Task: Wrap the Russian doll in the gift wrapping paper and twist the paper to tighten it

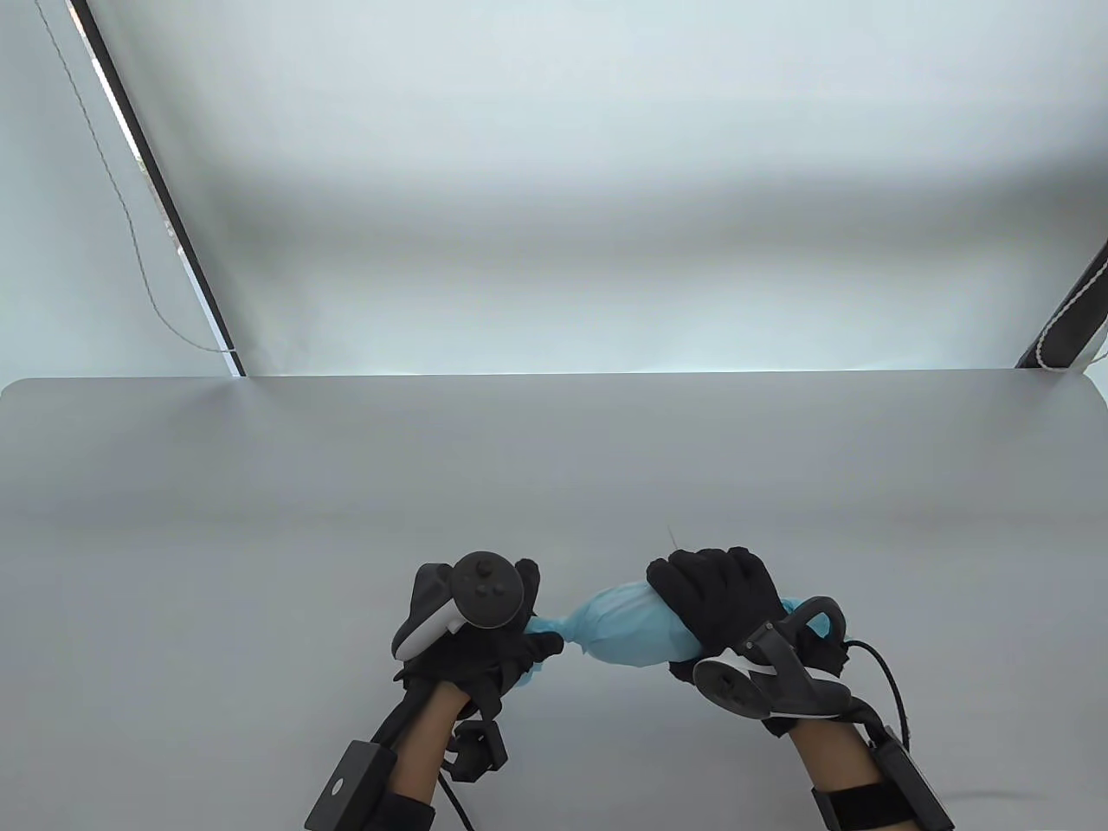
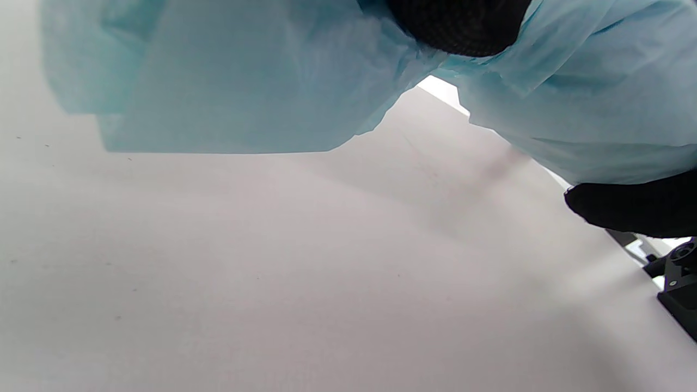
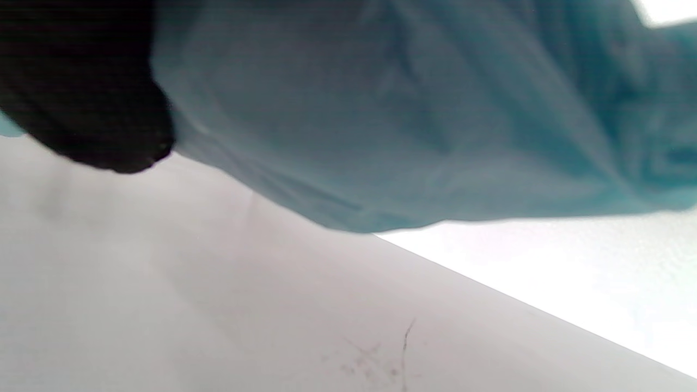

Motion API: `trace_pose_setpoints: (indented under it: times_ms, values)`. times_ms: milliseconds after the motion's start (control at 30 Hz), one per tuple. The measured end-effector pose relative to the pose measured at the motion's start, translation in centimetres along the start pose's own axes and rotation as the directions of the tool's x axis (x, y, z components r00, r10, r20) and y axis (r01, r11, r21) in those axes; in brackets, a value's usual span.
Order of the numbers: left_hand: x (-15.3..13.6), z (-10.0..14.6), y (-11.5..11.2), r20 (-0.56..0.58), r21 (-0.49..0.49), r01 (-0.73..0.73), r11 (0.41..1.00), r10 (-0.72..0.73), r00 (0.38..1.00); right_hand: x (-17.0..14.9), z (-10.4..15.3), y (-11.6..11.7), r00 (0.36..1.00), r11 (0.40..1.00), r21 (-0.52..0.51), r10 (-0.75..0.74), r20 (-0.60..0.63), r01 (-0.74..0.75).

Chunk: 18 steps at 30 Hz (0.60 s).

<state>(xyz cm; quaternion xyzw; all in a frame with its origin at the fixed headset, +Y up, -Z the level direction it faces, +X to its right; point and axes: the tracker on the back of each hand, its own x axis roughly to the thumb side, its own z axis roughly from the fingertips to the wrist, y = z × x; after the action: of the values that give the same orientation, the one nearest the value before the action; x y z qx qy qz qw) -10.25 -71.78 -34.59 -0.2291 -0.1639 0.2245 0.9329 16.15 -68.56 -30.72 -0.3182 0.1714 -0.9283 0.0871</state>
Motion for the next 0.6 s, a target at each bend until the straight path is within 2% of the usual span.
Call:
trace_pose_setpoints:
  times_ms: [167, 333, 433, 533, 600]
  values:
    - [0.3, -0.7, -1.0, -0.072, -0.015, 0.152, 0.988, -0.152, 0.986, 0.6, -0.2, 0.4, 0.999, 0.999, 0.024, 0.023, 0.030, -0.024]
    - [0.0, -0.5, -1.2, -0.033, -0.018, 0.157, 0.987, -0.157, 0.987, 0.9, -0.3, 0.5, 0.998, 0.999, 0.032, 0.029, 0.047, -0.030]
    - [0.6, -0.3, -1.5, -0.020, 0.100, 0.181, 0.978, -0.180, 0.983, 1.1, -0.4, 0.6, 0.999, 0.999, 0.029, 0.033, 0.042, -0.035]
    - [1.4, -0.3, -2.3, -0.046, 0.280, 0.203, 0.938, -0.198, 0.979, 0.8, -0.4, 0.5, 1.000, 1.000, 0.023, 0.015, 0.009, -0.015]
    - [1.4, -0.6, -2.3, -0.061, 0.251, 0.192, 0.949, -0.182, 0.981, 0.5, -0.2, 0.6, 1.000, 0.999, 0.034, 0.020, 0.001, -0.020]
